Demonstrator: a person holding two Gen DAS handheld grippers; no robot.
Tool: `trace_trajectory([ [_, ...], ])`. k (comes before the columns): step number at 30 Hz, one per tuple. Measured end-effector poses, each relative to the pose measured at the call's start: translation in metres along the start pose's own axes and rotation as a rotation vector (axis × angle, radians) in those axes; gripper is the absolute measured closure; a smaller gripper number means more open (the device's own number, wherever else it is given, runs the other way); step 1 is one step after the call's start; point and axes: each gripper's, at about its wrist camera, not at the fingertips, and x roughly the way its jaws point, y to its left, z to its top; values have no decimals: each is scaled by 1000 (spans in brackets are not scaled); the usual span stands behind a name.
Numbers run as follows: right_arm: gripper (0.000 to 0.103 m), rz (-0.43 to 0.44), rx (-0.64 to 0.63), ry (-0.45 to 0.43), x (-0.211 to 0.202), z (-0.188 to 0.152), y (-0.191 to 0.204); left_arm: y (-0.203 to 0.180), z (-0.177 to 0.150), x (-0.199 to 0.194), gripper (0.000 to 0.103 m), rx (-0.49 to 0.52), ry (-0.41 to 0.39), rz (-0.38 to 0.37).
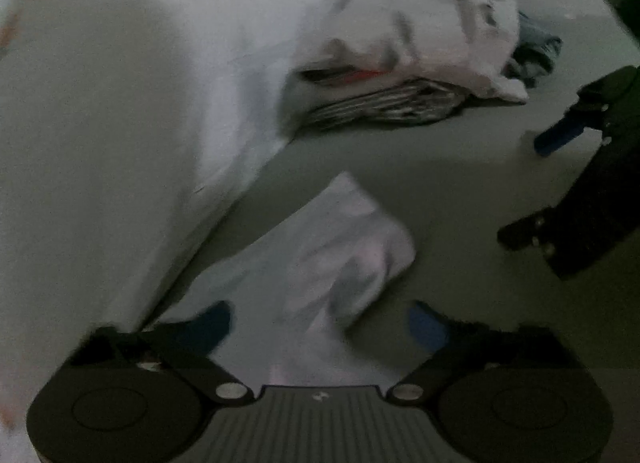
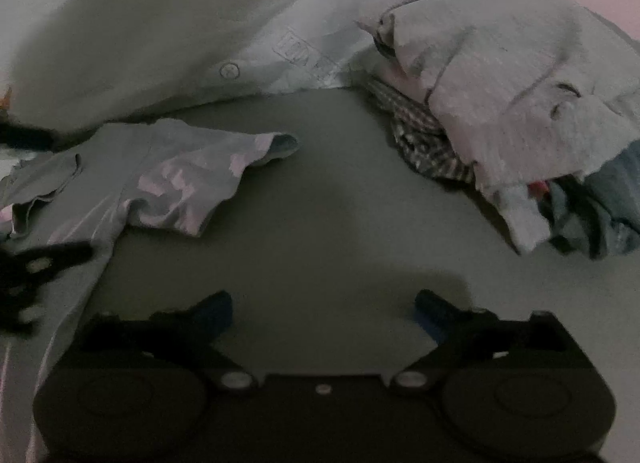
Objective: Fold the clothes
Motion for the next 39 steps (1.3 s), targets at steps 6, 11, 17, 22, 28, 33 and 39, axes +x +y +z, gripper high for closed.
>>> trace_trajectory([
  [6,0,-19,-33,-24,2,-4,4,6,15,42,50,25,13,-133],
  [11,0,-18,-33,-28,0,-5,3,24,12,54,26,-56,13,-190],
  [17,0,-29,-37,-23,1,-6,4,19,19,52,97,-164,21,-228],
  [22,17,-3,9,47,-11,5,22,60,19,38,98,-469,-1,-183],
  [28,17,68,97,54,-44,-10,80,164,-29,-23,98,-885,-114,-65],
  [33,17,75,76,82,-83,-27,126,225,-149,-110,98,-1203,-185,136],
  [39,15,69,-24,144,-132,-54,167,233,-304,-121,98,-1506,-29,227],
])
